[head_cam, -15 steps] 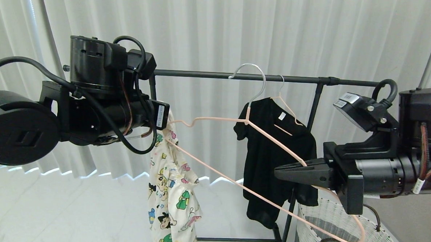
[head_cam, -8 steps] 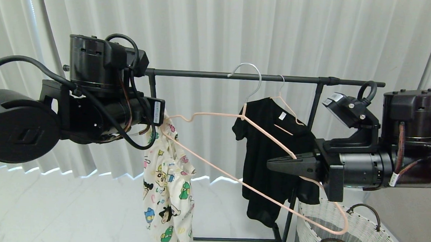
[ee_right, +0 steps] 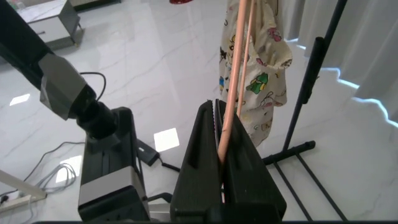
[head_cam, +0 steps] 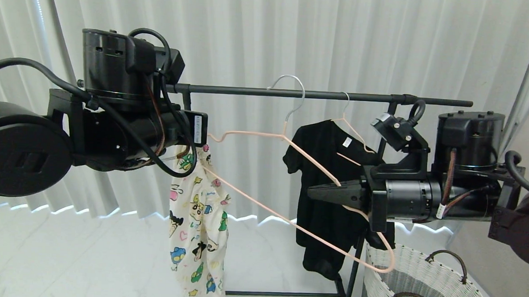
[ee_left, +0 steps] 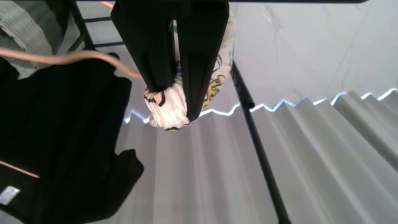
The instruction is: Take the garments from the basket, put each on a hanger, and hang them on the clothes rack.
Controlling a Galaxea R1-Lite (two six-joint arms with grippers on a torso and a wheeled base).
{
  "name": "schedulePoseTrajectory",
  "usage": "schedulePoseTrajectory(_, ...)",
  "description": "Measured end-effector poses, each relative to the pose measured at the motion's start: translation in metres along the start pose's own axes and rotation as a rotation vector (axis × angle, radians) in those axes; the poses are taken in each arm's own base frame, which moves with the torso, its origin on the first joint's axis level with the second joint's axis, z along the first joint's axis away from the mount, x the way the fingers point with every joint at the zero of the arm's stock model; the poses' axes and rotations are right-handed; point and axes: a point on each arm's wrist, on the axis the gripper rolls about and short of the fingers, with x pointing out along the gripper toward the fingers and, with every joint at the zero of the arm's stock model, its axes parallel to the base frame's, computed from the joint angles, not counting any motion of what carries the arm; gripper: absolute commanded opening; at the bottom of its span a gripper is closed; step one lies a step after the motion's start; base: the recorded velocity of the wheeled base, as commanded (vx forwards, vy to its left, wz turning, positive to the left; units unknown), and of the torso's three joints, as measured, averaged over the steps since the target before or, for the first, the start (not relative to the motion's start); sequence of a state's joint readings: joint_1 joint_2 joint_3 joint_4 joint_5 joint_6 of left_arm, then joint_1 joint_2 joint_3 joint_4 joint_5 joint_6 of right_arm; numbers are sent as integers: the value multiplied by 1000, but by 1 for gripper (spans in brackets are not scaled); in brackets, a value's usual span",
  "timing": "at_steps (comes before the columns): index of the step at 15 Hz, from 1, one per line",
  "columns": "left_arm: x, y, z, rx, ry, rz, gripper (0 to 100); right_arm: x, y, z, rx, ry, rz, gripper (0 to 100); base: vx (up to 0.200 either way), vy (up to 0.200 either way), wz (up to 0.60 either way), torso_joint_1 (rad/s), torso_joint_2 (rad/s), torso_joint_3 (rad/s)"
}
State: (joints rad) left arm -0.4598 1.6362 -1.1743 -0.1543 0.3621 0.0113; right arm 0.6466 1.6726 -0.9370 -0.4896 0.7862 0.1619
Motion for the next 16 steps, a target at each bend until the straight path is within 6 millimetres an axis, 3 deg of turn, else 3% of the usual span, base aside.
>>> schedulePoseTrajectory(5, -6, -11, 6, 4, -25, -40, 0, 17, -10, -6, 19, 18, 11, 0, 0, 0, 0, 0, 0, 0)
schedulePoseTrajectory(9, -12, -11, 14, -6, -53, -46, 0, 19, -23, -11, 37, 21, -12, 0, 0, 0, 0, 0, 0, 0)
schedulePoseTrajectory(16, -29, -54, 28, -6, -110, -191, 0, 27, -26, -14, 44, 18, -1, 0, 0, 0, 0, 0, 0, 0)
